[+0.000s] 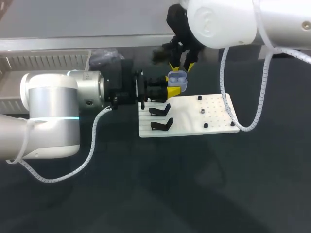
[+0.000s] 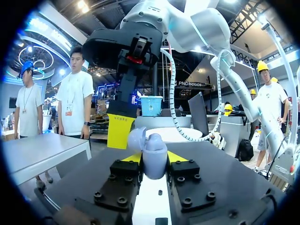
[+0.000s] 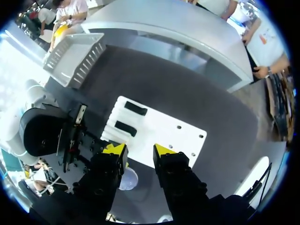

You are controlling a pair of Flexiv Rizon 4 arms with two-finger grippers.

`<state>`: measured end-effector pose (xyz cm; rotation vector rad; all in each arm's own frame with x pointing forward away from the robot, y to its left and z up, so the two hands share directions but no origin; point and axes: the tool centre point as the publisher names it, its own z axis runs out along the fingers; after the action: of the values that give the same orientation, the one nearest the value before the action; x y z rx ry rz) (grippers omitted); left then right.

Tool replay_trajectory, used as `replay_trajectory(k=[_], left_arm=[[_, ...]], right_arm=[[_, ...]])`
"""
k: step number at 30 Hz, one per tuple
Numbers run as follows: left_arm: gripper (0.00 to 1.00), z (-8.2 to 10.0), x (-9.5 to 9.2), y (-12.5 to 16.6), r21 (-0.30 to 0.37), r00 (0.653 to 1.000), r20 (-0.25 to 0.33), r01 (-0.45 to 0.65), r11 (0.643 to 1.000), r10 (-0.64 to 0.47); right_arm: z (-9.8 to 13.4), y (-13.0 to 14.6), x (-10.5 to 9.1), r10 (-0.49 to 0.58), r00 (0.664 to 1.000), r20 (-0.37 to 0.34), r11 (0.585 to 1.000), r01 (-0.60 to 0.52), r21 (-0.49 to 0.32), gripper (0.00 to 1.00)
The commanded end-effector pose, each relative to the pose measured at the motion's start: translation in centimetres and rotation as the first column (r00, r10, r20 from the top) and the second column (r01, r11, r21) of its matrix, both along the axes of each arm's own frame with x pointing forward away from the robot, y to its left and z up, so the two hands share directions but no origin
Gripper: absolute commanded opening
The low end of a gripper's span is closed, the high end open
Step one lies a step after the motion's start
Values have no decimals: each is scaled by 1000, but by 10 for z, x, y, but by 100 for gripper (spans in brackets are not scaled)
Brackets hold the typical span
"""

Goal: Pick up each earbud case from the left stands, insert the matching earbuds, close the lid, and place the case in the box.

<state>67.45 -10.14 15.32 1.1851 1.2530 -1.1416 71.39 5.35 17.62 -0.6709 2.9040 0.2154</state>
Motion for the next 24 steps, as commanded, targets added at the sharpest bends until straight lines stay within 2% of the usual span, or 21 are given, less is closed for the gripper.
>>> replay_trajectory(k=[1, 10, 14, 18, 19, 20, 21, 24], left_arm=[[0, 0, -1, 0, -3, 1000, 2, -4, 1000, 4], [0, 0, -1, 0, -3, 1000, 2, -4, 1000, 4], [0, 0, -1, 0, -3, 1000, 2, -4, 1000, 4], [0, 0, -1, 0, -3, 1000, 2, -4, 1000, 4], [0, 0, -1, 0, -3, 1000, 2, -4, 1000, 4], [0, 0, -1, 0, -3, 1000, 2, -4, 1000, 4], [0, 0, -1, 0, -3, 1000, 2, -4, 1000, 4], [0, 3, 4, 7, -16, 1000, 8, -18, 1000, 18]], right_arm=[[0, -5, -13, -10, 1000, 19, 1000, 10, 13, 36], [1, -6, -18, -27, 999, 21, 999, 27, 19, 36], [15, -16, -18, -65, 996, 66, 998, 63, 31, 38], [31, -30, -18, -94, 989, 111, 995, 90, 40, 47], [34, -33, -17, -98, 988, 121, 995, 93, 45, 57], [39, -35, -19, -103, 986, 130, 994, 98, 44, 83], [42, -37, -19, -109, 985, 137, 994, 104, 42, 100], [49, -43, -20, -118, 981, 152, 993, 112, 44, 100]])
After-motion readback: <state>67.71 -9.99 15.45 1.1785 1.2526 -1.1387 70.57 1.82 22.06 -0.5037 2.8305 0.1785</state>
